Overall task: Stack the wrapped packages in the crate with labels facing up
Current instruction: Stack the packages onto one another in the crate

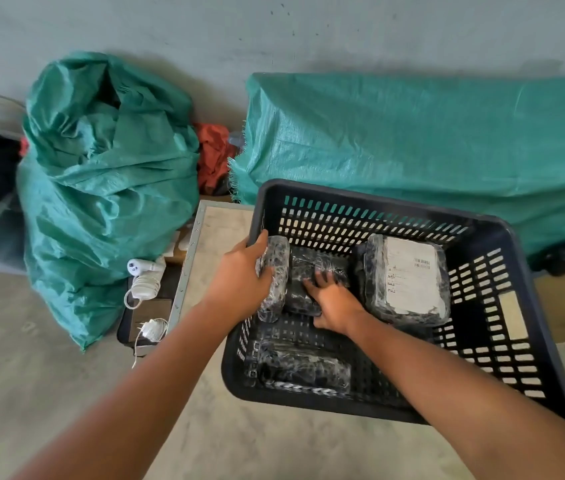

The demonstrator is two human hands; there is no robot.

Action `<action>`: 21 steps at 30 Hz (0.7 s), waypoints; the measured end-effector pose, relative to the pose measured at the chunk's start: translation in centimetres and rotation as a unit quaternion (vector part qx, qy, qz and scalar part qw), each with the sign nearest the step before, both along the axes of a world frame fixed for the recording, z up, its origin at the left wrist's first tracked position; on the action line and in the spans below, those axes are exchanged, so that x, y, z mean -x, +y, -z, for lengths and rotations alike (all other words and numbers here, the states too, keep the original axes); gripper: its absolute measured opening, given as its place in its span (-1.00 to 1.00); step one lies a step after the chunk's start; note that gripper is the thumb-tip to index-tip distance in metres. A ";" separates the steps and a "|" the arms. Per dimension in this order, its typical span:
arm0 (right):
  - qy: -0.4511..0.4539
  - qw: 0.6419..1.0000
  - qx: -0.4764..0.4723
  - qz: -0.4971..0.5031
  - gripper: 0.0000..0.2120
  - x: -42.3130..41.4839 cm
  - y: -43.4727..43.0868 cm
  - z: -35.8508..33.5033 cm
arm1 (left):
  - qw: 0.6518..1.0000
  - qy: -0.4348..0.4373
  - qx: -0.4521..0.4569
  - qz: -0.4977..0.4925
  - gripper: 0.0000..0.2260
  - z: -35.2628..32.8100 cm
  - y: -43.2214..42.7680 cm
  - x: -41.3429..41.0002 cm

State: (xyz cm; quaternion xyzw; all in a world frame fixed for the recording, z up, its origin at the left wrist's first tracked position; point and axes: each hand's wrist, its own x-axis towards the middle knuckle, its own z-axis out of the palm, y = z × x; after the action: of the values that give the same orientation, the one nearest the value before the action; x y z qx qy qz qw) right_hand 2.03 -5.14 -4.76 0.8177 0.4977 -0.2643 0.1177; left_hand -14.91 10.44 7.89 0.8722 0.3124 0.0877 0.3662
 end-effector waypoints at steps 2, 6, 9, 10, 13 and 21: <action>0.012 1.000 -0.020 0.000 -0.05 -0.7 0.3 -1.6 | 1.000 0.000 0.014 -0.001 -0.41 0.2 0.1 0.0; -0.034 0.987 -0.159 0.006 -0.26 -0.9 -1.0 -3.6 | 1.000 -0.013 0.026 0.001 -0.41 0.5 0.2 -0.1; -0.096 0.979 -0.178 0.016 -0.35 -0.7 -2.0 -4.0 | 1.000 -0.016 0.025 0.006 -0.41 0.5 0.3 -0.1; -0.102 0.981 -0.165 0.019 -0.35 -0.7 -2.0 -4.0 | 1.000 -0.016 0.023 0.009 -0.40 0.5 0.3 -0.1; -0.076 0.989 -0.125 0.032 -0.27 -0.9 -1.6 -4.2 | 1.000 -0.014 0.019 0.006 -0.41 0.6 0.2 -0.1; 0.024 0.963 -0.248 0.099 -0.33 -2.6 -0.8 -7.8 | 1.000 -0.002 0.005 -0.019 -0.44 -0.3 -0.2 0.2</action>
State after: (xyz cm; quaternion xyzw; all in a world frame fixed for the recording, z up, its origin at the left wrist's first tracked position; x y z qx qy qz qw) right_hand 4.67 -5.96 3.05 0.8601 0.4664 -0.1623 -0.1275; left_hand -15.11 10.22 8.23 0.8641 0.3287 0.0946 0.3692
